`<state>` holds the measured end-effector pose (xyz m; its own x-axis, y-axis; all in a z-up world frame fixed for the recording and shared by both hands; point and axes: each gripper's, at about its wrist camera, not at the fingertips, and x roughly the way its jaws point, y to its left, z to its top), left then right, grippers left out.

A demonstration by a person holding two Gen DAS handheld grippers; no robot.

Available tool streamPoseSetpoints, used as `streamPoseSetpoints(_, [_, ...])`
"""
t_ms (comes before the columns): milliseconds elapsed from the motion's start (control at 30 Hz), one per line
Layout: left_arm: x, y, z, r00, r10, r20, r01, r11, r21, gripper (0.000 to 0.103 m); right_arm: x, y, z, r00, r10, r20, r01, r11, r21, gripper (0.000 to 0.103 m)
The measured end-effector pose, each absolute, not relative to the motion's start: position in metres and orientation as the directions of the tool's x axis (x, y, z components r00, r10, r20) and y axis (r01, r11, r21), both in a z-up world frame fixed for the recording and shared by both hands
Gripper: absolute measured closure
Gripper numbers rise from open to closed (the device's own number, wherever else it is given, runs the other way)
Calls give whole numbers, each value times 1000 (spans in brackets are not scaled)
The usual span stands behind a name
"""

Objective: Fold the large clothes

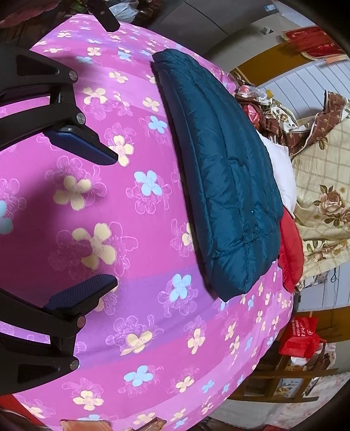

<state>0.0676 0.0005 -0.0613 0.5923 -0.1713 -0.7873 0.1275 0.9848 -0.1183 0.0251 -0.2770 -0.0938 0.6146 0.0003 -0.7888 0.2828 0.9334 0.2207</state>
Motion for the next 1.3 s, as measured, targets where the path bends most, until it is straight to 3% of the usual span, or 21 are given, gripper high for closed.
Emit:
streamPoseSetpoints(300, [76,36,-42,696,-87,-712,20,994,-103,20,25,-297,-93,620,-2,-785,315,916,247,22])
streamPoseSetpoints(500, [108,70,-38,676,-32,-736,-57,994,-96,20,31,-313,-92,612,-13,-791,323,917,235,22])
streamPoseSetpoints(700, [172,98,-62,608,-144,-781,-55,973,-222,20,58,-337,-89,600,33,-799,329,901,284,22])
streamPoseSetpoints(933, [232,134,-95,579,-229,-783,-168,906,-389,20,100,-370,-99,607,141,-782,364,826,431,22])
streamPoseSetpoints(1300, [301,143,-131,545,-448,-708,-156,776,-611,20,163,-393,-129,654,257,-712,369,713,596,21])
